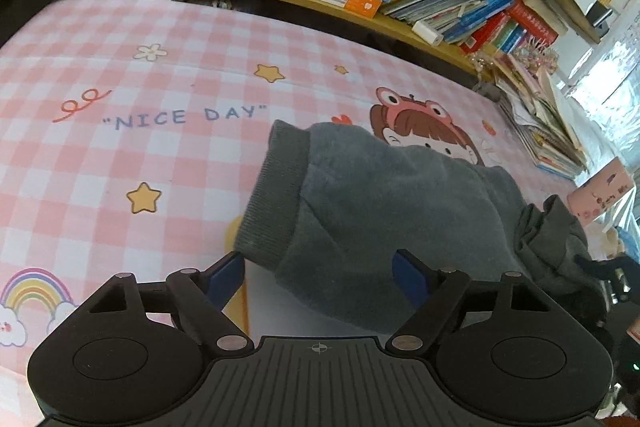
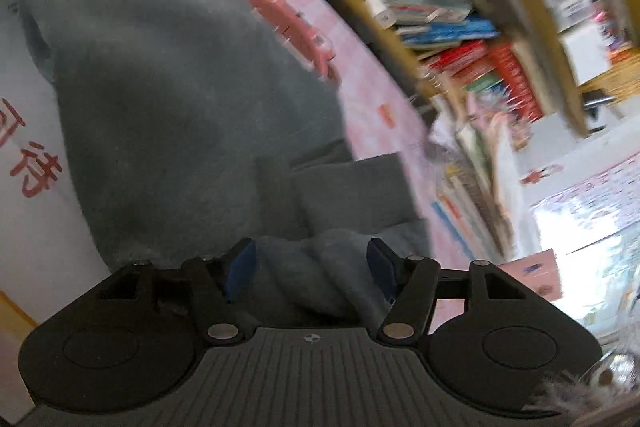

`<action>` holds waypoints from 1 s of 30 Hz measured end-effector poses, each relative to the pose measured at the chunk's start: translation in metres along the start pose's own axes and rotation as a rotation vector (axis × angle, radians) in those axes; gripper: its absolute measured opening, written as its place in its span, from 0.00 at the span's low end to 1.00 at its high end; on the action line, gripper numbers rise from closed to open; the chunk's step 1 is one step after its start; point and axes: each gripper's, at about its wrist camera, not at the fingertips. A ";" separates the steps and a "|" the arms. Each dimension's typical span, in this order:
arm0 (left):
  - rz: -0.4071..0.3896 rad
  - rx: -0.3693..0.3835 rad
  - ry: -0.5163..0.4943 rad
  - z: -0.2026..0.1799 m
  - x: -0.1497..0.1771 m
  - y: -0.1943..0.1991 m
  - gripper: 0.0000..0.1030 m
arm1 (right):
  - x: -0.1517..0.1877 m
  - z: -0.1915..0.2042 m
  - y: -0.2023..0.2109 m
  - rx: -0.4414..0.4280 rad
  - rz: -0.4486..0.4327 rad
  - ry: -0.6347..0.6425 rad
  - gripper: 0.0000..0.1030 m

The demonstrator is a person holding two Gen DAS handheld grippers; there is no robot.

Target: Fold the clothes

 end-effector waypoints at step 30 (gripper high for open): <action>0.020 0.110 0.417 0.051 -0.004 0.000 0.19 | 0.045 -0.061 0.002 -0.059 0.050 -0.583 0.54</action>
Point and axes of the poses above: each gripper's, at about its wrist camera, not at the fingertips, and y roughly against the way its jaws point, z to its left, x to its underside, and after that the axes turned 5 degrees about y, right-handed
